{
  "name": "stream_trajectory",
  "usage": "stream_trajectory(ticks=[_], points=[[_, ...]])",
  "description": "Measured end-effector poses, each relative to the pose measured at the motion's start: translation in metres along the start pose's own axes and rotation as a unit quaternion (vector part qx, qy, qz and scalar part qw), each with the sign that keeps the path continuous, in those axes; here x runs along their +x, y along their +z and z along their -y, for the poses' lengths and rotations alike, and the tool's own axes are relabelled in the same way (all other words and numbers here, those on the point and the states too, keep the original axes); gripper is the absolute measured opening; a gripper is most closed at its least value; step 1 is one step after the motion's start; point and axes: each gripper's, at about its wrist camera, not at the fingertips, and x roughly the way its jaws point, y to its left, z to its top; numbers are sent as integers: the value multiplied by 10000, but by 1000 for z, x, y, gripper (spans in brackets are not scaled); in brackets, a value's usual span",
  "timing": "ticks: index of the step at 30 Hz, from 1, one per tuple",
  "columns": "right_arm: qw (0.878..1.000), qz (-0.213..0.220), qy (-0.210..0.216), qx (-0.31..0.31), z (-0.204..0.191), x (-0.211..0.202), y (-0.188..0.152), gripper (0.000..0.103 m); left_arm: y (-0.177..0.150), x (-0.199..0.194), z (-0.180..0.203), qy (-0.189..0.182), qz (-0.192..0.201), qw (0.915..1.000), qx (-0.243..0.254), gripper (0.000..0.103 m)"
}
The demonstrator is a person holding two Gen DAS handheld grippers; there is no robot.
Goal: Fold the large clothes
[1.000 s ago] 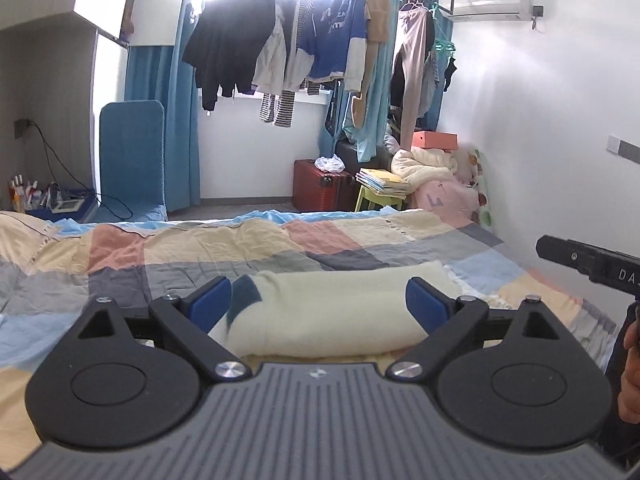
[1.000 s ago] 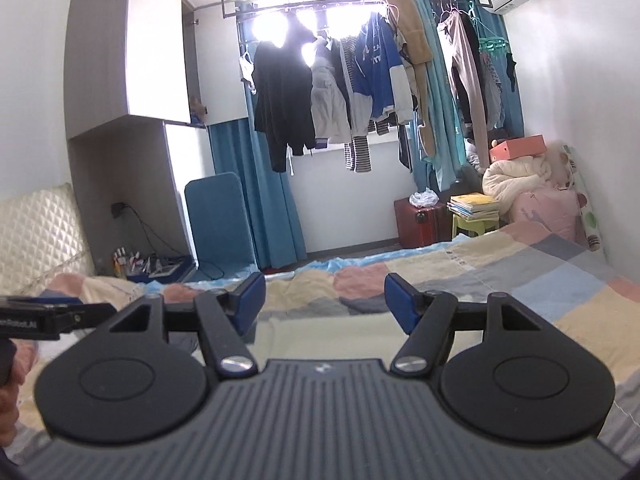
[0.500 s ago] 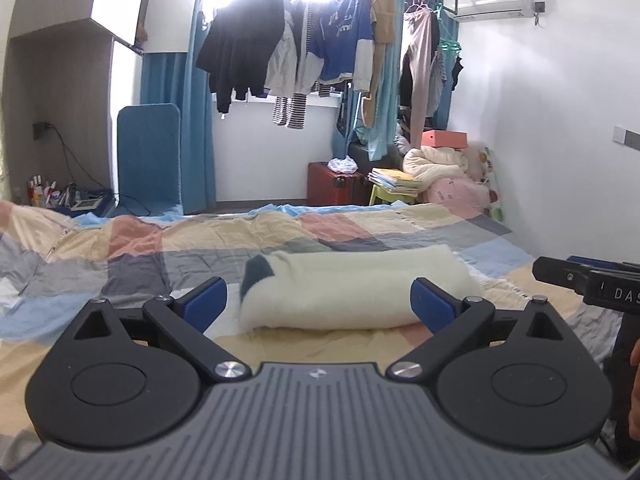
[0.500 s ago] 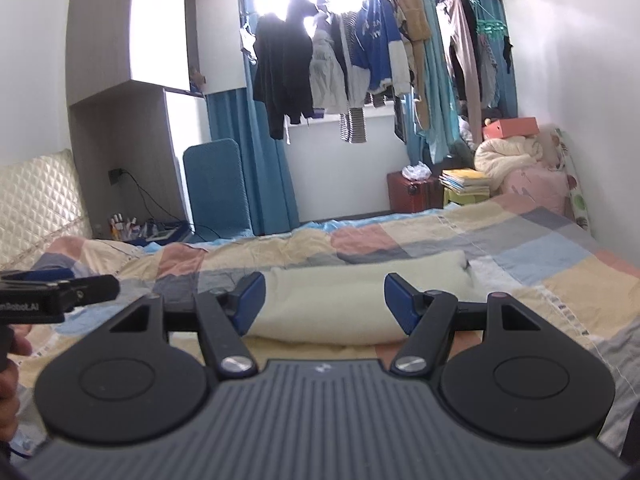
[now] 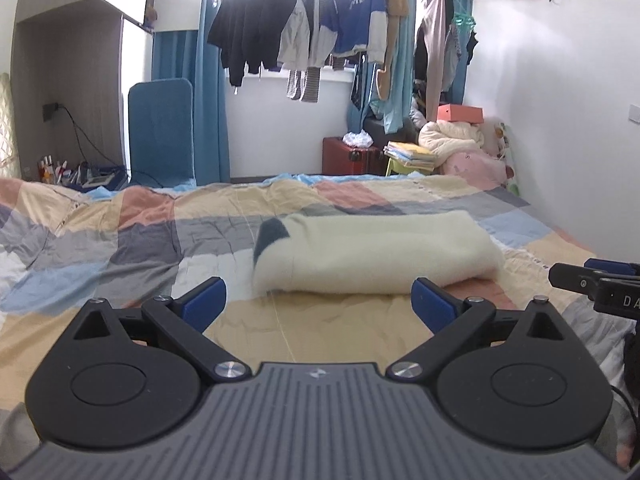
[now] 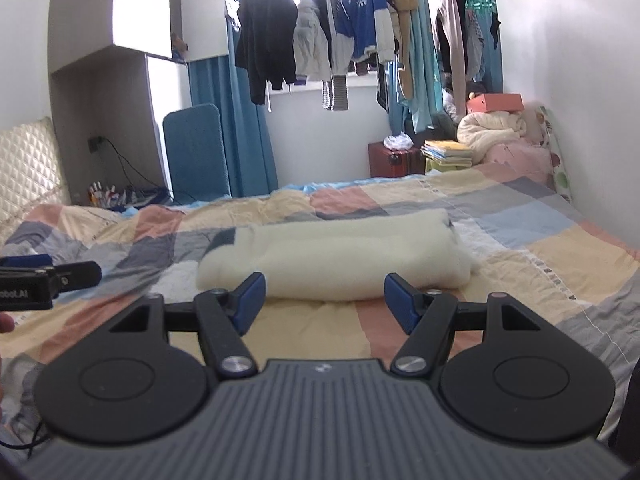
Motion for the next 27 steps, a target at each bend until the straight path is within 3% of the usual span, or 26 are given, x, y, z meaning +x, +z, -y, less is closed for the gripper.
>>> stream_trajectory(ticks=[7, 9, 11, 13, 27], points=[[9998, -172, -12, 34, 3, 9, -3, 69, -5, 16, -1, 38, -198, 9998, -48, 101], [9999, -113, -60, 49, 3, 9, -4, 82, -6, 18, -1, 39, -231, 9997, -72, 101], [9999, -34, -108, 73, 5, 8, -3, 88, -6, 18, -2, 50, -229, 9997, -90, 101], [9999, -60, -151, 24, 4, 9, -2, 103, -6, 19, -2, 60, -236, 9997, -82, 101], [9995, -32, -277, 115, 8, 5, -3, 103, -4, 17, -2, 7, -221, 9998, -12, 101]])
